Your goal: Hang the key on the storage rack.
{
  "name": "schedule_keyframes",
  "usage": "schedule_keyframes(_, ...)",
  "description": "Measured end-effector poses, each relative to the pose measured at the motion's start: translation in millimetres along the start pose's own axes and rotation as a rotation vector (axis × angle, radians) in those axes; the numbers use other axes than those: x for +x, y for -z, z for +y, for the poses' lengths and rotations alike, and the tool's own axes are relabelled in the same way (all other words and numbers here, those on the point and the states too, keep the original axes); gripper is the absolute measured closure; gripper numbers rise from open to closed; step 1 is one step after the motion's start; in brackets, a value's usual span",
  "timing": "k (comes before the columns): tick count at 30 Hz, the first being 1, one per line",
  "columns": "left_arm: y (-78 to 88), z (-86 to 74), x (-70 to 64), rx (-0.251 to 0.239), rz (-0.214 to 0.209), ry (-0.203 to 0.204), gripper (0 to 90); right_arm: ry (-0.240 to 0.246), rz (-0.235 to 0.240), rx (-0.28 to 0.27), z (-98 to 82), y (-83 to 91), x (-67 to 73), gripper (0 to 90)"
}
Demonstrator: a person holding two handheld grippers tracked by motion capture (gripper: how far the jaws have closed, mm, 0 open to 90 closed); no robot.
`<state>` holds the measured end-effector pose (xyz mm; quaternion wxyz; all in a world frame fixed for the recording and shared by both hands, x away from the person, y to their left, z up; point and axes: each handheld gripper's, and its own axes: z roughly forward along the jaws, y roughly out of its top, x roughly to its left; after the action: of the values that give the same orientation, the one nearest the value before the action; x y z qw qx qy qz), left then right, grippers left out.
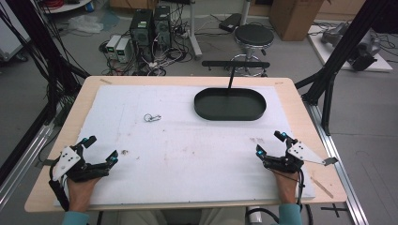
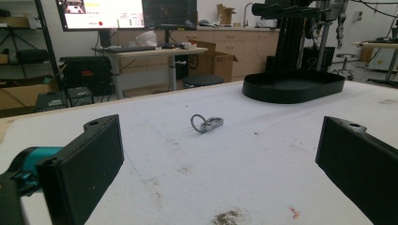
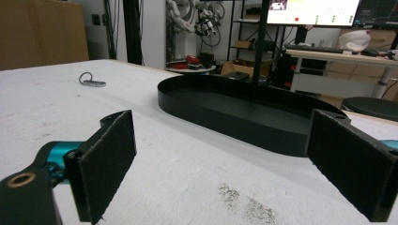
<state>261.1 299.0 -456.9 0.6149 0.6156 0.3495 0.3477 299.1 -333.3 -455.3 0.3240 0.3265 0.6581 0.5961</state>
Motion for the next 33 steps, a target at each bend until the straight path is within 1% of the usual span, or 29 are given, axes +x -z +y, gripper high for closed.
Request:
schedule_keyframes(3,-0.5,0.3,0.4,0.009,-0.005,-0.004,1.7,0.0,0.001,0.002,0.1,0.1,0.8,8.6)
schedule_keyframes(5,-1.0,0.5,0.5,0.011,-0.004,0.0,1.7,0.017,-0.001,0.003,0.2,-0.2,2.3,8.6)
schedule_keyframes(7,-1.3,0.5,0.8,0.011,-0.006,0.0,1.7,0.046,-0.005,0.003,0.4,-1.0,4.0,8.6)
schedule_keyframes(8,-1.4,0.6,0.7,0.013,-0.007,0.001,1.7,0.053,-0.006,0.011,0.6,-1.5,4.8,8.6)
schedule_keyframes(11,-1.5,0.6,0.8,0.013,-0.006,0.003,1.7,0.051,-0.006,0.012,0.6,-1.5,4.6,8.6)
schedule_keyframes(12,-1.2,0.7,1.0,0.015,-0.006,0.005,1.7,0.039,-0.005,0.014,0.5,-1.2,4.3,8.6)
schedule_keyframes(13,-0.9,0.6,1.5,0.012,-0.007,0.004,1.7,0.039,-0.005,0.014,0.5,-1.2,4.3,8.6)
schedule_keyframes(14,-0.5,0.4,1.2,0.004,-0.005,0.012,1.7,0.021,-0.005,0.009,0.5,-1.2,2.9,8.6)
schedule_keyframes(18,0.3,0.2,1.4,-0.005,-0.001,0.008,1.7,0.011,-0.003,0.01,0.3,-0.8,1.5,8.6)
schedule_keyframes(24,-2.5,2.1,2.8,0.025,-0.016,0.015,1.7,0.014,-0.005,0.009,0.4,-0.8,1.9,8.6)
schedule_keyframes(27,-5.8,8.6,3.9,0.037,-0.032,0.0,1.7,0.011,-0.004,0.009,0.3,-0.9,1.3,8.5)
schedule_keyframes(30,-10.3,18.7,6.2,0.044,-0.051,0.005,1.7,0.003,-0.004,0.009,0.4,-0.7,1.0,8.6)
schedule_keyframes(33,-16.6,29.7,9.0,0.065,-0.069,-0.004,1.7,-0.002,-0.004,0.008,0.2,-0.7,0.3,8.6)
